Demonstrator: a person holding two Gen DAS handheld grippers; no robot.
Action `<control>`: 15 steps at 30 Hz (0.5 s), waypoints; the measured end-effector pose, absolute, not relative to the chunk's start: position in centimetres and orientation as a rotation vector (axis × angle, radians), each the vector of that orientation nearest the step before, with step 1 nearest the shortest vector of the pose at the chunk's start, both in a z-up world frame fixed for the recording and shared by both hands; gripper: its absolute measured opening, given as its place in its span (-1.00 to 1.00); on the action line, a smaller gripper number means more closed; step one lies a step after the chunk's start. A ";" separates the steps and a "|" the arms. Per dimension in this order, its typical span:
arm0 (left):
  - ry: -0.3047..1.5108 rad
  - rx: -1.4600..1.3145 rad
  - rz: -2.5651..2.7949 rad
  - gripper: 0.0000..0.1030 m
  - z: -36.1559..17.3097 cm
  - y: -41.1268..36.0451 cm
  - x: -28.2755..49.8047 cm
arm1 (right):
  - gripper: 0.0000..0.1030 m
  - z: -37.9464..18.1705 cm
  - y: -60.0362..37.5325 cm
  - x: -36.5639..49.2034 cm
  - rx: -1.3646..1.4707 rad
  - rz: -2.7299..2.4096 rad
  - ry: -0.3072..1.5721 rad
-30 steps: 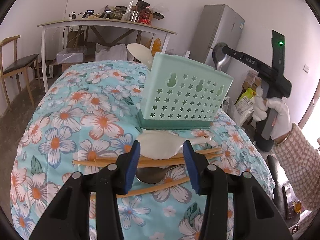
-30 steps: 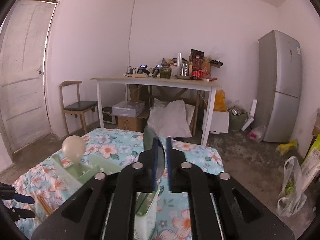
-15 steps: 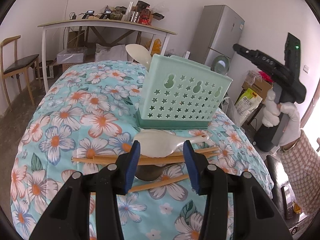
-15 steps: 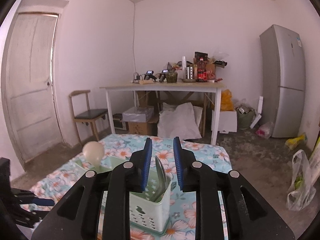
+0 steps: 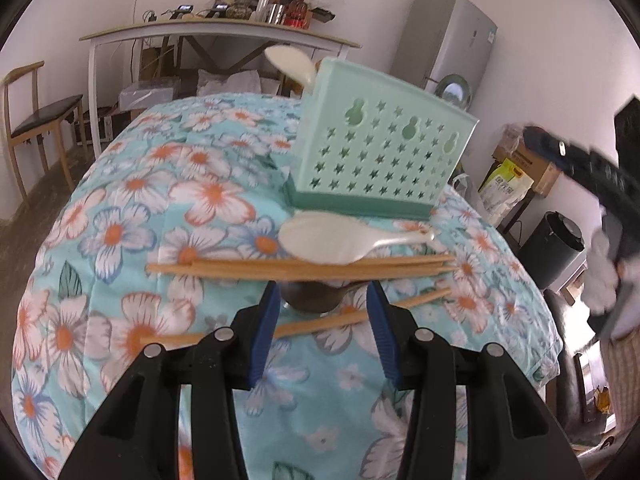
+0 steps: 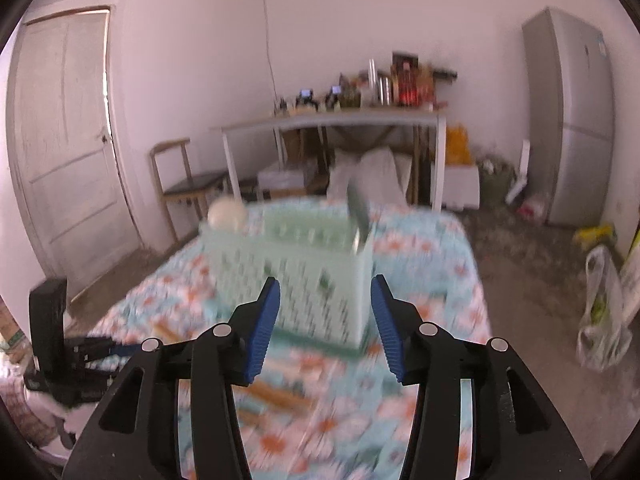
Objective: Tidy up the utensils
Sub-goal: 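Reach the left gripper to the silver spoon beside the chopsticks and grasp it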
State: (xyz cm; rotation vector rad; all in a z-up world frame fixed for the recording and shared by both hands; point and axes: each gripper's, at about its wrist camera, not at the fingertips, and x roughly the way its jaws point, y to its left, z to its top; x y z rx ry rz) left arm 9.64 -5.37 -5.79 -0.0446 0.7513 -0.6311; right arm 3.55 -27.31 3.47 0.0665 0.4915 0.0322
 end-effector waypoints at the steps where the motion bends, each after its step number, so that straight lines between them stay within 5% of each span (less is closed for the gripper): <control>1: 0.756 -0.045 -0.628 -0.16 -5.9 -5.3 9.6 | -0.11 2.7 -27.0 3.4 0.080 0.036 0.508; 15: 0.936 -0.218 -0.607 -0.16 -7.3 -5.0 13.6 | -0.11 -2.4 -24.7 3.3 0.212 0.092 0.625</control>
